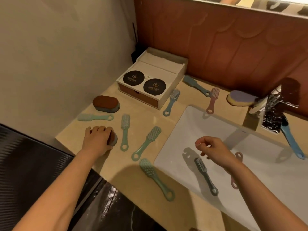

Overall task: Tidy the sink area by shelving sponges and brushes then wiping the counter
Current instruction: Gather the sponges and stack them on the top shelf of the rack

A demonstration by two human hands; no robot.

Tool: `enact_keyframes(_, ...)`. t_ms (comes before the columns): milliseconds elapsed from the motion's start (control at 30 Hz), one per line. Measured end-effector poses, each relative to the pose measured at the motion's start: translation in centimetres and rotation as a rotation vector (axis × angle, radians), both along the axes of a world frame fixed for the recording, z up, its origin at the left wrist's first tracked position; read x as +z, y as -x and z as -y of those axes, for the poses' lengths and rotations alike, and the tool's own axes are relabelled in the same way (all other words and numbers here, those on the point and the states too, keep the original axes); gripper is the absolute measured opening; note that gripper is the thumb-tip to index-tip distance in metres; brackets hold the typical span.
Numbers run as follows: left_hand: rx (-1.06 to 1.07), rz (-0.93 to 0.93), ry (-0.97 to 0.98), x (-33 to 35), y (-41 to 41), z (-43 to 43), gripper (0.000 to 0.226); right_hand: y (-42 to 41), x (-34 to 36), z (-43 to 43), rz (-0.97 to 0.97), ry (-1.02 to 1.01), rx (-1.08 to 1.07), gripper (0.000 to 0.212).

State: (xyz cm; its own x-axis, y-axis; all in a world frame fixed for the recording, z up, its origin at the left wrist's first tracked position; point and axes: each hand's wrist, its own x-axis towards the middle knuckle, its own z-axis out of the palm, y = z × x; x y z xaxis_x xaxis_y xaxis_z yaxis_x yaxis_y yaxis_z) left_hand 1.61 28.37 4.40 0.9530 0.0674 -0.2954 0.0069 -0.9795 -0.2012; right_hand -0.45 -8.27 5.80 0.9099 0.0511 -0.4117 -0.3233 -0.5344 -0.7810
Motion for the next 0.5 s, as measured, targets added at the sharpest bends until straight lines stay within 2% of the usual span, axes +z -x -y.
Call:
enact_keyframes(133, -0.005, 0.131, 0.106, 1.3, -0.6, 1.2, 0.066, 0.4, -0.5, -0.4, -0.007, -0.026, -0.009, 0.01)
enact_keyframes(200, 0.028, 0.192, 0.283, 2.7, -0.8, 2.8, 0.066, 0.7, -0.4, -1.3, -0.006, -0.084, -0.005, 0.009)
enact_keyframes(267, 0.109, 0.201, 0.563, 4.2, -0.8, 4.9, 0.062, 1.0, 0.0, -2.6, -0.007, -0.136, 0.028, 0.007)
enact_keyframes(367, 0.239, 0.18, 0.983, 5.3, -1.1, 8.7, 0.048, 1.1, 0.8, -4.9, 0.033, -0.209, 0.102, 0.033)
enact_keyframes(433, 0.361, 0.139, 1.158, 5.5, -1.6, 11.6, 0.044, 0.8, 1.5, -6.0, 0.077, -0.236, 0.092, 0.057)
enact_keyframes(500, 0.493, 0.093, 1.254, 5.1, -1.6, 13.6, 0.051, 0.6, 2.1, -7.1, 0.112, -0.262, 0.095, 0.074)
